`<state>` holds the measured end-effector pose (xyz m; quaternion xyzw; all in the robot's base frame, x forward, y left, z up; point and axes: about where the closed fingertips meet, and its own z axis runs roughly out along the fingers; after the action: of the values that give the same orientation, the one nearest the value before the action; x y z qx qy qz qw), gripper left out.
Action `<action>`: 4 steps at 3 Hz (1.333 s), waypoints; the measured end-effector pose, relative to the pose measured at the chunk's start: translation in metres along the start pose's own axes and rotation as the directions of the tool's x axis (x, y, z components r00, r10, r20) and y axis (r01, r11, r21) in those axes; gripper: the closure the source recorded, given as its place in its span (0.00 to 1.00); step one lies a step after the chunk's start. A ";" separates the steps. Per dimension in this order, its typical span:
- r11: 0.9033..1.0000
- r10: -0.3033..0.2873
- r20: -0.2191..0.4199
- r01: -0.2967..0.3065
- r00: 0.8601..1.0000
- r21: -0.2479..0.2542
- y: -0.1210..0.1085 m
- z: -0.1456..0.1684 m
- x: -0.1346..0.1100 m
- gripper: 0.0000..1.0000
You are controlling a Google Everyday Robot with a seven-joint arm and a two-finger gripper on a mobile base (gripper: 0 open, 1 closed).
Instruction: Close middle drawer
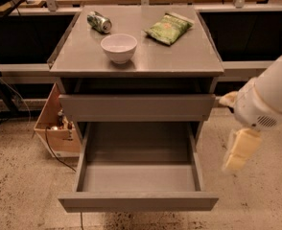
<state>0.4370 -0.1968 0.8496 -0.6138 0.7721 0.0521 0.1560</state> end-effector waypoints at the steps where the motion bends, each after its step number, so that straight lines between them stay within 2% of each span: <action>1: 0.997 -0.009 0.064 0.014 0.998 -0.079 0.016 0.074 0.008 0.00; 2: 0.982 0.000 0.131 0.025 0.991 -0.185 0.046 0.160 0.000 0.00; 3: 0.965 0.029 0.158 0.014 0.987 -0.263 0.068 0.211 -0.009 0.00; 4: 0.964 0.032 0.159 0.012 0.987 -0.266 0.068 0.213 -0.008 0.00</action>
Offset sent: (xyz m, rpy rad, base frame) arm -0.0232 0.0749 -0.2189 0.2271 0.1938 0.1156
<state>0.4105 -0.1149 0.6426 -0.6190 0.7460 0.2059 0.1341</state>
